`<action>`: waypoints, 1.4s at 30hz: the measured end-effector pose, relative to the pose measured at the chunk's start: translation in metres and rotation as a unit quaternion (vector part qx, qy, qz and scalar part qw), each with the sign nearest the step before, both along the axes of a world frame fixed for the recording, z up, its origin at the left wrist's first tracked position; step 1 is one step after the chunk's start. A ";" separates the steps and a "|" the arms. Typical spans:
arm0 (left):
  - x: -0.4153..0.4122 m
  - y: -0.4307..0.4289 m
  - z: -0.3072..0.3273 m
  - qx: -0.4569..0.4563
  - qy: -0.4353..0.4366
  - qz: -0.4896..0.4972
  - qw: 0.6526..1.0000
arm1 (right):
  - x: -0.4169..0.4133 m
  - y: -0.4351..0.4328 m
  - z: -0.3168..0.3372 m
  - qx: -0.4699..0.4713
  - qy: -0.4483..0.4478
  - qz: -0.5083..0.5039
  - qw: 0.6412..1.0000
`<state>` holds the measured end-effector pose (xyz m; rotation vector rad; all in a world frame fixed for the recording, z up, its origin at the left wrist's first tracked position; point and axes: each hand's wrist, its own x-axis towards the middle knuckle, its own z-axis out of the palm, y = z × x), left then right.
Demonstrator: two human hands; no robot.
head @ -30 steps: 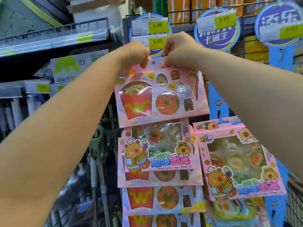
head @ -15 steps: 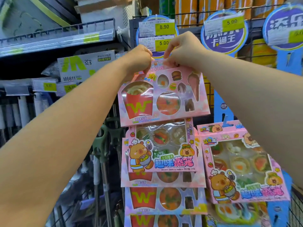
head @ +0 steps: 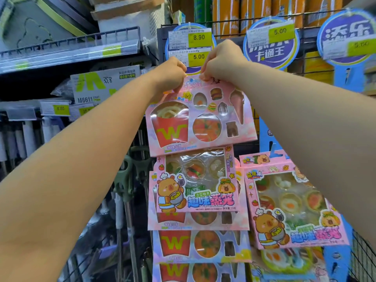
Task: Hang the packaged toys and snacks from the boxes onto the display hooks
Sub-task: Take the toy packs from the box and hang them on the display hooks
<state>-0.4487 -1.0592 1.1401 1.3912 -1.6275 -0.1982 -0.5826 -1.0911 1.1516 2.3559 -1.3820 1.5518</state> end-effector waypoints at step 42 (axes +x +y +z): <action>0.064 0.099 -0.136 -0.048 -0.125 0.267 0.954 | 0.094 0.112 -0.154 -0.148 0.176 0.021 0.973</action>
